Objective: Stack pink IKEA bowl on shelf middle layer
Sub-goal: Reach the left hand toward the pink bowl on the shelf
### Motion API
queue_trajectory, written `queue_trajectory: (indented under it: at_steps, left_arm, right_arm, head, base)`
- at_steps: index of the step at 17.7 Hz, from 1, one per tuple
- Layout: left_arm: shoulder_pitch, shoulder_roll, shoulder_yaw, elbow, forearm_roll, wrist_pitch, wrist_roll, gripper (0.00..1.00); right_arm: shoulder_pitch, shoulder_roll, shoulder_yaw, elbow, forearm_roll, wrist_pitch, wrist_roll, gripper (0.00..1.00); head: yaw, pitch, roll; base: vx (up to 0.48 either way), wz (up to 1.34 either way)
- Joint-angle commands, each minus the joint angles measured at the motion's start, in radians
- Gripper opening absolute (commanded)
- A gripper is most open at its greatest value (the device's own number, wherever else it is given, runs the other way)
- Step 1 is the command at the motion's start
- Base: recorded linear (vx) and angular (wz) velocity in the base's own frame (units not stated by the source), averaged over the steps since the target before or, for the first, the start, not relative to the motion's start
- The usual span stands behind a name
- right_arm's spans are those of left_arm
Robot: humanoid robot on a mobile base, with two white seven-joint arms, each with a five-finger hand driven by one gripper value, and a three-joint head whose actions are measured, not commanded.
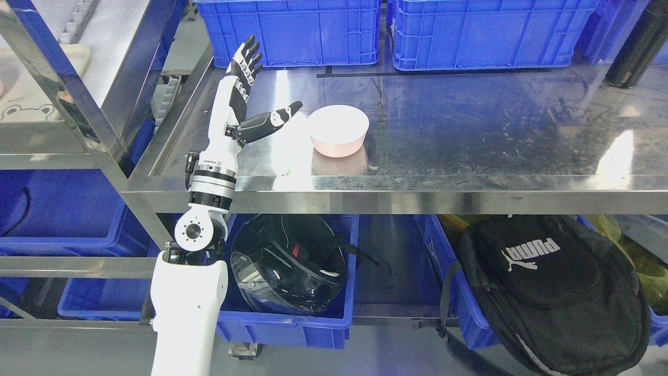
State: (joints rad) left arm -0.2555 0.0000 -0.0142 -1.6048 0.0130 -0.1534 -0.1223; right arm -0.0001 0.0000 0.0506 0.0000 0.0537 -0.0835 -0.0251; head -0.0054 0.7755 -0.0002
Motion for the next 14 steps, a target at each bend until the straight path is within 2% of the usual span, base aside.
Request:
queue_trajectory:
  at_steps: [1,3,5,8,10,14]
  left_arm:
    - [0.007,0.017,-0.032,-0.011,-0.027,0.008,-0.005,1.00]
    - [-0.008,0.026,-0.039,-0.011,-0.076,0.008,-0.016,1.00]
    - [-0.031,0.127,-0.053,-0.011,-0.201,0.002,-0.060,1.00]
    - [-0.114,0.297,-0.061,-0.012,-0.275,-0.003,-0.228,0.98]
    - [-0.174,0.374,-0.125,-0.012,-0.342,-0.006,-0.333,0.98]
    - [-0.231,0.408,-0.180,-0.014,-0.517,-0.040,-0.477,0.97]
  right_arm:
    - [0.023,-0.017,0.000,-0.017,0.000,0.001,-0.001,1.00]
    - [0.023,-0.017,0.000,-0.017,0.000,0.001,-0.001,1.00]
    - [0.023,-0.017,0.000,-0.017,0.000,0.001,-0.001,1.00]
    - [0.023,-0.017,0.000,-0.017,0.000,0.001,-0.001,1.00]
    - [0.023,-0.017,0.000,-0.017,0.000,0.001,-0.001,1.00]
    - [0.023,-0.017,0.000,-0.017,0.000,0.001,-0.001,1.00]
  head:
    - [0.0000,0.000,0.000]
    - [0.0000,0.000,0.000]
    - [0.0000,0.000,0.000]
    - [0.0000,0.000,0.000]
    - [0.0000,0.000,0.000]
    - [0.0000,0.000,0.000]
  base:
    - [0.016,0.06]
    - [0.008,-0.11]
    - [-0.005,-0.04]
    - [-0.006,0.02]
    - [0.000,0.00]
    - [0.000,0.00]
